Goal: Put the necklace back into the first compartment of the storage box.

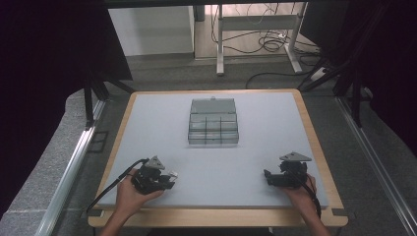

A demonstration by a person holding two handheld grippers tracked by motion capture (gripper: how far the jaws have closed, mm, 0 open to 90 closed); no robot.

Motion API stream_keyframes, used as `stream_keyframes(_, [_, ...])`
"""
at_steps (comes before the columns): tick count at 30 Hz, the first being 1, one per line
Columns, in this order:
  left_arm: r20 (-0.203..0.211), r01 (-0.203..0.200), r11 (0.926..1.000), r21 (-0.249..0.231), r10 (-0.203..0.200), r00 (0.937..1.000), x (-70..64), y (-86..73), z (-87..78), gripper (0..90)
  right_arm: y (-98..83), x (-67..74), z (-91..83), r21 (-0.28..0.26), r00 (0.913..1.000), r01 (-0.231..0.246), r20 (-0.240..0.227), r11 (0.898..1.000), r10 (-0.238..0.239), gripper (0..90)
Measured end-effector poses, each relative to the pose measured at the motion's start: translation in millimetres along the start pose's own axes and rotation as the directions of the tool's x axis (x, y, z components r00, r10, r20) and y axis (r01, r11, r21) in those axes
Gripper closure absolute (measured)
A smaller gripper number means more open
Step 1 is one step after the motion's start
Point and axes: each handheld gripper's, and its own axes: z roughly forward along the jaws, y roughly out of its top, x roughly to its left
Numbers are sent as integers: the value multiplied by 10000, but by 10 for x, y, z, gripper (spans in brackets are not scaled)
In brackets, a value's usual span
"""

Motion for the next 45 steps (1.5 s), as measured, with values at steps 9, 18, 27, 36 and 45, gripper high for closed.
stream_keyframes(9, [-145, -21, 9997, 256, 25, 9999, 16, 16, 60, 726, 1, -2, 1, 4, 10000, 13, -17, 10000, -13, 47])
stream_keyframes(18, [-153, 17, 9989, 478, -10, 9999, 23, 50, 163, 752, 2, -2, 2, 4, 10000, 19, -20, 10000, -19, 46])
stream_keyframes(27, [-701, -312, 9977, 601, 354, 9969, -49, 64, 177, 796, 1, -1, 1, -2, 10000, 25, -12, 10000, -25, 47])
stream_keyframes(36, [-563, -345, 9985, 418, 369, 9977, -49, 29, 172, 888, 1, -2, 2, 0, 10000, 26, -23, 10000, -26, 47])
stream_keyframes(45, [-434, -247, 9991, 359, 262, 9987, -29, 24, 169, 887, 2, -3, 3, 2, 10000, 33, -36, 10000, -33, 46])
